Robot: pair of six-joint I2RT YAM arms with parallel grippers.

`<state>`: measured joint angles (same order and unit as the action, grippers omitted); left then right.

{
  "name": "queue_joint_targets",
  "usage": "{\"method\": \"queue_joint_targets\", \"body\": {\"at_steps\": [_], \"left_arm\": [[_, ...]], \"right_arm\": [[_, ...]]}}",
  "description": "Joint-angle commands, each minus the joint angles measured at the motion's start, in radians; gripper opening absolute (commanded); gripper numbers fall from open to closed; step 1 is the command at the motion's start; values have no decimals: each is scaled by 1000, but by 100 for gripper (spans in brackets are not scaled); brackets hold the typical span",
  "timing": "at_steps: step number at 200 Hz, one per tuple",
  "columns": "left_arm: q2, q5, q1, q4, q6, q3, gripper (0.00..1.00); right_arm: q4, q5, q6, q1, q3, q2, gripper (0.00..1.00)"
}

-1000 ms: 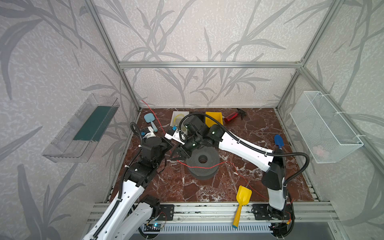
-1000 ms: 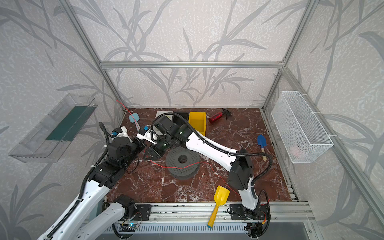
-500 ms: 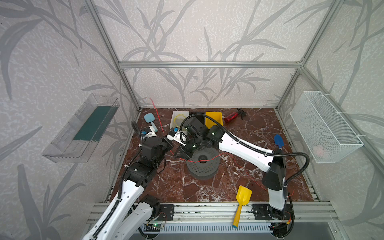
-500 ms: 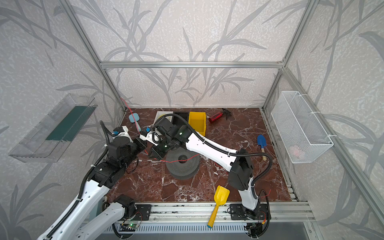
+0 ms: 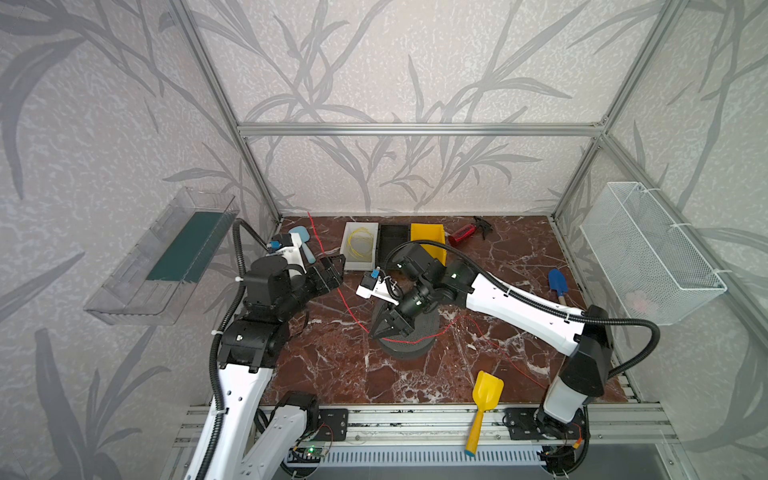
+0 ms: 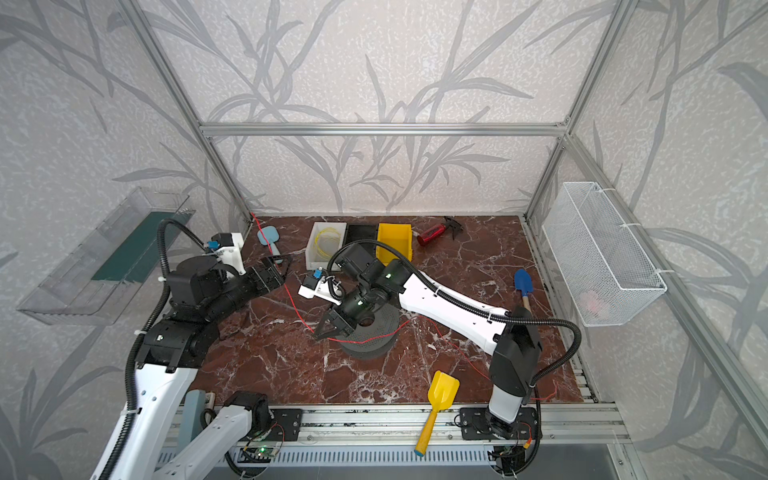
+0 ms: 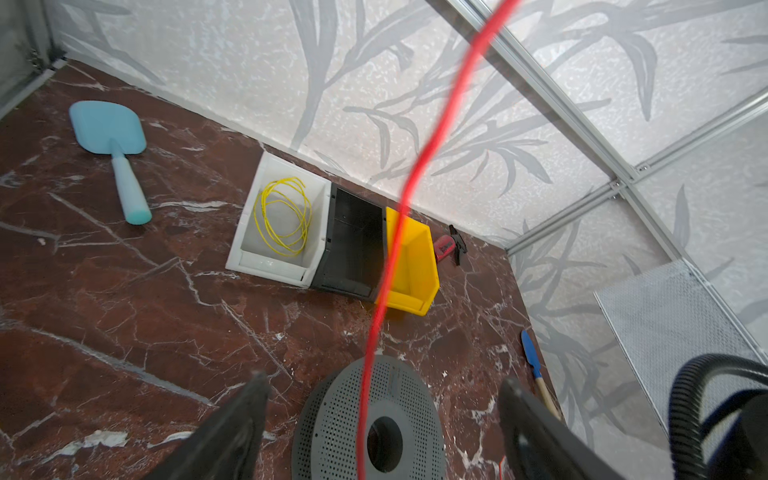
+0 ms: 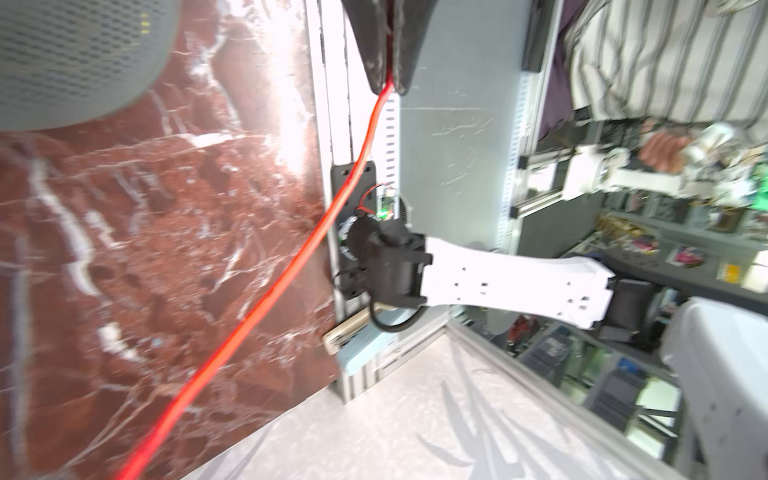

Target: Wrap the cables

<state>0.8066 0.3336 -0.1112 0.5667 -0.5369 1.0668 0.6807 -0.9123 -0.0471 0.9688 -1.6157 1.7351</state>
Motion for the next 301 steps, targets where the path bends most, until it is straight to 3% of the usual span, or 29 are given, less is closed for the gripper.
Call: {"method": "queue_joint_targets", "body": {"at_steps": [1, 40, 105, 122, 142, 205, 224, 237, 251, 267, 301], "left_arm": [[24, 135, 20, 31, 89, 20, 87], [53, 154, 49, -8, 97, 55, 75], [72, 251, 79, -71, 36, 45, 16], [72, 269, 81, -79, 28, 45, 6], [73, 271, 81, -86, 25, 44, 0], [72, 283, 83, -134, 12, 13, 0], [73, 290, 83, -144, 7, 7, 0], [75, 287, 81, -133, 13, 7, 0], [71, 273, 81, -115, 21, 0, 0], [58, 245, 78, -103, 13, -16, 0], [-11, 130, 43, -125, -45, -103, 0]], "right_arm": [[31, -129, 34, -10, 41, -63, 0], [39, -168, 46, -21, 123, -114, 0], [134, -171, 126, -61, 173, -152, 0], [187, -168, 173, -63, 172, -151, 0], [220, -172, 201, -62, 174, -151, 0], [283, -264, 259, -62, 180, -174, 0], [297, -206, 257, -62, 174, -175, 0], [305, -134, 249, -65, 156, -179, 34], [293, -74, 226, -84, 126, -192, 55], [227, -32, 166, -128, 98, -218, 65], [25, 60, 34, -230, 44, -248, 74]]}}
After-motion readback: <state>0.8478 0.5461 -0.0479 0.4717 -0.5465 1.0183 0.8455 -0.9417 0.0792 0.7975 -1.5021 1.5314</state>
